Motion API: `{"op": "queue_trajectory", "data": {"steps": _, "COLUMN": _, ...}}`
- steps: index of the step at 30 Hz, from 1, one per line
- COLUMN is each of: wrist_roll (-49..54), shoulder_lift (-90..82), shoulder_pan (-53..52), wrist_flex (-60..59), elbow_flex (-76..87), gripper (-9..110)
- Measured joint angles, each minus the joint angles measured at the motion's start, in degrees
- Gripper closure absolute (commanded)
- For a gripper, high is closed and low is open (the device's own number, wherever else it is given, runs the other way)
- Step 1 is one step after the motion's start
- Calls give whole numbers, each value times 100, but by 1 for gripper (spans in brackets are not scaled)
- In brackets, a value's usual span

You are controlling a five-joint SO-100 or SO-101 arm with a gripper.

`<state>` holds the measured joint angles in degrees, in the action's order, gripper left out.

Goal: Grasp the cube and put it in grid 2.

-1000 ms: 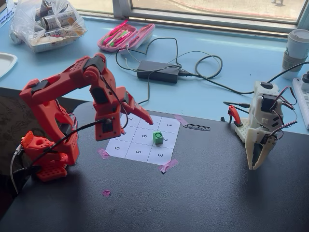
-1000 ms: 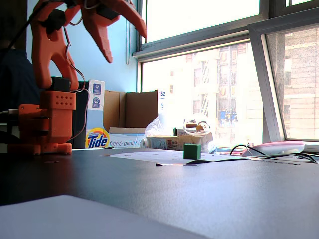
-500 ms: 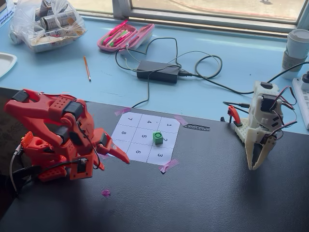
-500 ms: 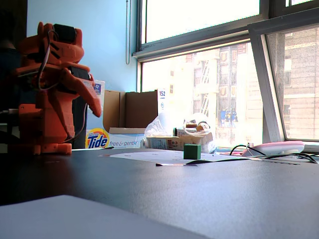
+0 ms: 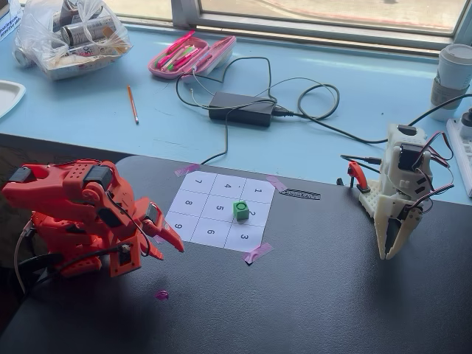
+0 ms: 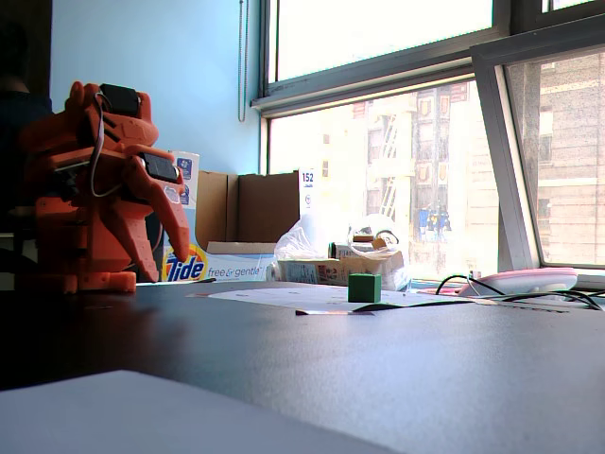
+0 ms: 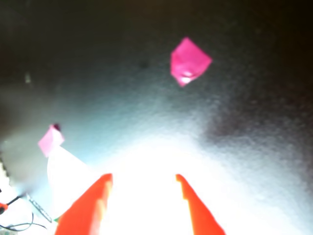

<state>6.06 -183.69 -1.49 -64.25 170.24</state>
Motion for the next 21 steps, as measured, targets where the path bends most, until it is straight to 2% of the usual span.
{"op": "queue_trajectory", "data": {"steps": 5, "wrist_roll": 0, "shoulder_lift": -483, "shoulder_pan": 26, "wrist_flex": -123, "elbow_flex": 237, "gripper": 101}}
{"op": "queue_trajectory", "data": {"steps": 21, "wrist_roll": -9, "shoulder_lift": -554, "shoulder_pan": 35, "wrist_flex": -158, "elbow_flex": 255, "gripper": 101}}
